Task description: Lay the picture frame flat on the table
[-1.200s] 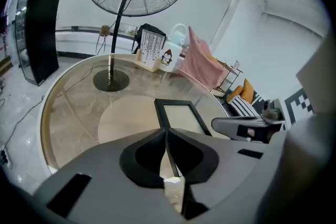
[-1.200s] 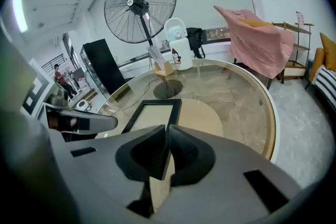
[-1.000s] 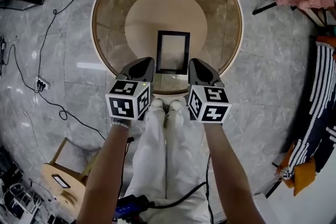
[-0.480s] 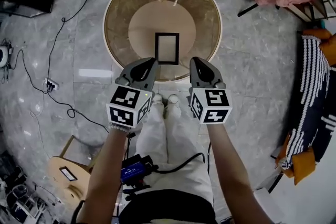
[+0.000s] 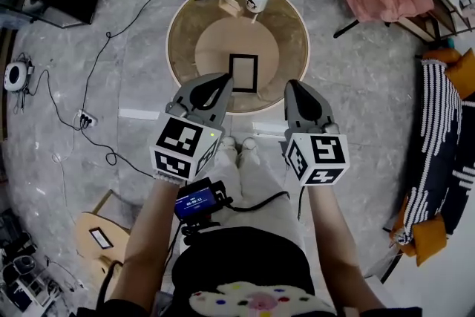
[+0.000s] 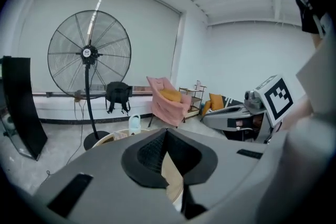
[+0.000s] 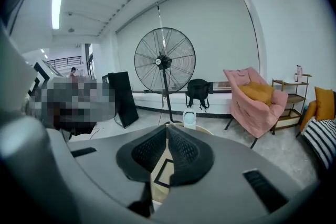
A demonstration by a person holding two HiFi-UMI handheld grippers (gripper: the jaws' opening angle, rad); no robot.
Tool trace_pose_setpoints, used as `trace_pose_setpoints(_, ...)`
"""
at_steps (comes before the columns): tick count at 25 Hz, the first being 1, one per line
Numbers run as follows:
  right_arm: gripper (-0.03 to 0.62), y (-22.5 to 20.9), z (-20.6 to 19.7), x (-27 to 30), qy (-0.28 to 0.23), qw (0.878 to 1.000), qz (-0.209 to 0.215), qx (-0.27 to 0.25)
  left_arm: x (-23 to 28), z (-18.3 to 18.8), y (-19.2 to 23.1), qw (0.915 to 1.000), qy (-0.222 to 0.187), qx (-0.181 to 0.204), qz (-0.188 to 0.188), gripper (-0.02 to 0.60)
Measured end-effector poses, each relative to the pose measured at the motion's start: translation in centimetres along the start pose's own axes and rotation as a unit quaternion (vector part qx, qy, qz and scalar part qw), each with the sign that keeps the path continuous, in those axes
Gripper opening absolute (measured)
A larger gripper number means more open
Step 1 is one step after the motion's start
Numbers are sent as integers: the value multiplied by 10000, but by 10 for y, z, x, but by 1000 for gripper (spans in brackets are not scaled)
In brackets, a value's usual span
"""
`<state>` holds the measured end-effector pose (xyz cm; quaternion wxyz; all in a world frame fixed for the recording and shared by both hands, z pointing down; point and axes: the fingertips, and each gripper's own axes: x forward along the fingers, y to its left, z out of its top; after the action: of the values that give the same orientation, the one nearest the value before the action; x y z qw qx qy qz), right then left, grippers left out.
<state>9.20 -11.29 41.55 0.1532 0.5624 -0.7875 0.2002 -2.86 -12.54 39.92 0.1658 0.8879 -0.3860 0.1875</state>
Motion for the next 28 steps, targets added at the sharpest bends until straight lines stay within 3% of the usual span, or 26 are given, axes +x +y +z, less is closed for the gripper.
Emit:
trace_pose_setpoints(5,41,8,33,-30,-280,9995,73,-84,-26,41,-1,9990,-399,50,216,17)
trace_pose_setpoints(18,41,29,103,-84,-1220,9911,380,-369,-85,99,-27,9932,-1052,429,247,15)
trace_pose_setpoints(22,40,34,109,-95,-1279,9896,429,-494,-92,108,-33,9915,-1112,623,269,17)
trace_pose_setpoints(28,40,41,113,-105,-1393,9869,476,-653,-100,110,-38,9919,-1087,566,333,17)
